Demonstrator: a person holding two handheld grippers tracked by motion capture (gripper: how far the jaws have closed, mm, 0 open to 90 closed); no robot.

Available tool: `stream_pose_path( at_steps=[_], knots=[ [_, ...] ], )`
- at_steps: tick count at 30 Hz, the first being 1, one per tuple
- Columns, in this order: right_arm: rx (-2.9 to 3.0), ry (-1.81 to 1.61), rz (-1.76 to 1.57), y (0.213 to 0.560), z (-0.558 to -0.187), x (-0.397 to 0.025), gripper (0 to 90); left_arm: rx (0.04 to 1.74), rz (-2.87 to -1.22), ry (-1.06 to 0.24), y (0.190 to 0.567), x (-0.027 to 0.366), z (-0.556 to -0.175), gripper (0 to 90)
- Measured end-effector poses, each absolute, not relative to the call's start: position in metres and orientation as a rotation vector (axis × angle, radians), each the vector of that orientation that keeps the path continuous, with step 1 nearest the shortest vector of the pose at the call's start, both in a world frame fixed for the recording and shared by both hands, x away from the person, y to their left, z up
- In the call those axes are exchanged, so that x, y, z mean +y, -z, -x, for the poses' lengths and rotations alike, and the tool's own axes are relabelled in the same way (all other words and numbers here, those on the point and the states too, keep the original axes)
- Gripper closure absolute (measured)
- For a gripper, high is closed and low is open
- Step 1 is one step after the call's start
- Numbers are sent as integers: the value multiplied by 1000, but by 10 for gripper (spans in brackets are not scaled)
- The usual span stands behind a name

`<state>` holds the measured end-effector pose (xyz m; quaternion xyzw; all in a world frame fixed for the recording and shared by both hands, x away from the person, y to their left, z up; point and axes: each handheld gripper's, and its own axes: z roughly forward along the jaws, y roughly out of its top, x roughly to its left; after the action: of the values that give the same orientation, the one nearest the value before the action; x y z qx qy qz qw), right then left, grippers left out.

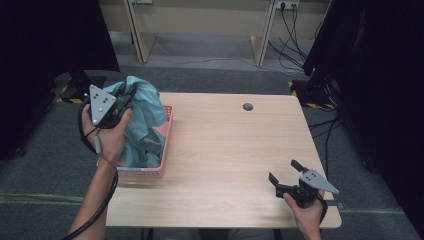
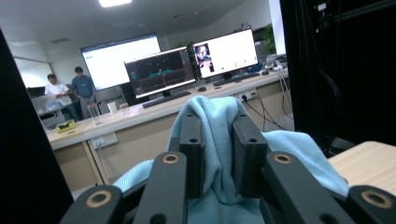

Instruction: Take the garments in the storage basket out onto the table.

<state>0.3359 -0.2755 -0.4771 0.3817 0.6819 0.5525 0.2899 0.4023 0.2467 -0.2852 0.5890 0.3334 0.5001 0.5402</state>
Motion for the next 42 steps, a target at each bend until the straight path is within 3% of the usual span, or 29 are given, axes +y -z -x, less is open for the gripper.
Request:
stream_pose_path(
  at_steps=[21, 42],
  knots=[
    [1961, -1706, -734, 420, -387, -139, 22, 657, -1363, -1225, 223, 220, -399, 762],
    [1982, -1849, -619, 383, -410, -50, 32, 589, -1325, -1242, 193, 202, -390, 762]
  ],
)
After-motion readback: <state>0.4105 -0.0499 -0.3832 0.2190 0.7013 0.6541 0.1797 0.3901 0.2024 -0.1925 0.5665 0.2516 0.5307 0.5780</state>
